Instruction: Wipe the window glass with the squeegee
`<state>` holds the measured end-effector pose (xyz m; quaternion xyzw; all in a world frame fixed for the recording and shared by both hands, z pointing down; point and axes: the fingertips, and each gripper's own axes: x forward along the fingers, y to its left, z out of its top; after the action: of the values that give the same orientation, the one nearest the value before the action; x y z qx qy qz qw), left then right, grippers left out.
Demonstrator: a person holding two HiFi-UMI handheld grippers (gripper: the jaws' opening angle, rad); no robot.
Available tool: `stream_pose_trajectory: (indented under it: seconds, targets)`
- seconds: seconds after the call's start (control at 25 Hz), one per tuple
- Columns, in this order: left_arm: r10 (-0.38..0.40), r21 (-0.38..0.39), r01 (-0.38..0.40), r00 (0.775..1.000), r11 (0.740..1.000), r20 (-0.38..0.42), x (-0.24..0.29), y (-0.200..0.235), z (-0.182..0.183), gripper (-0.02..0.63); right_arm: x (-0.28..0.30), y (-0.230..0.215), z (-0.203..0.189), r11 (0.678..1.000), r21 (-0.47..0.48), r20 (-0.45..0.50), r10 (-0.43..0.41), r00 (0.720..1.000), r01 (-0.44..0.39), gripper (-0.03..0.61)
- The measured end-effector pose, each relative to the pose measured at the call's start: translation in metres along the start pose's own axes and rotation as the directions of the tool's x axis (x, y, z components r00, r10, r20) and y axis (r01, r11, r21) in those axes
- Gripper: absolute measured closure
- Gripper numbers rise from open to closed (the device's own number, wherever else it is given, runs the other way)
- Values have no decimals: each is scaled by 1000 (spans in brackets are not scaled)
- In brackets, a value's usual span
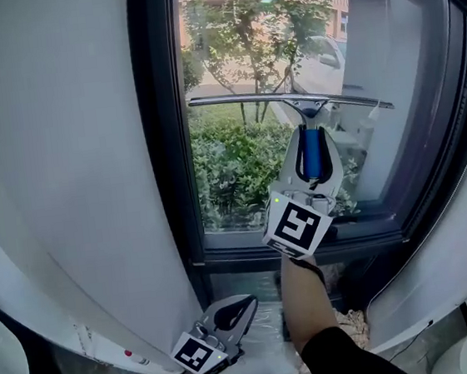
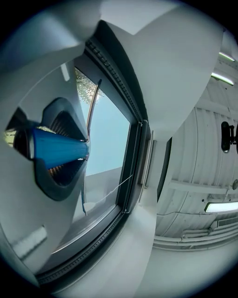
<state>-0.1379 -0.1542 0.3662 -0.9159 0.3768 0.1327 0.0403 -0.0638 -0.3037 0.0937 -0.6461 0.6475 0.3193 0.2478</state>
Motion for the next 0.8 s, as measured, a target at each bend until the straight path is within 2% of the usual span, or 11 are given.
stream_pose_trajectory:
  seconds: [0.16, 0.32, 0.52, 0.8]
  targets:
    - [16, 1, -16, 1000, 1000, 3, 3, 5, 1, 615, 24, 5, 15, 1000, 23, 50, -19, 999, 18, 443]
    - [17, 33, -17, 1000, 999, 7, 11, 11, 4, 614, 51, -3, 24, 998, 44, 91, -51, 995, 47, 443]
    - [10, 60, -11, 1000, 998, 18, 23, 12, 10, 614, 73, -9, 36, 994, 99, 126, -62, 990, 49, 443]
    - [10, 92, -12, 1000, 996, 19, 28, 12, 6, 614, 93, -4, 40, 993, 112, 140, -53, 989, 38, 443]
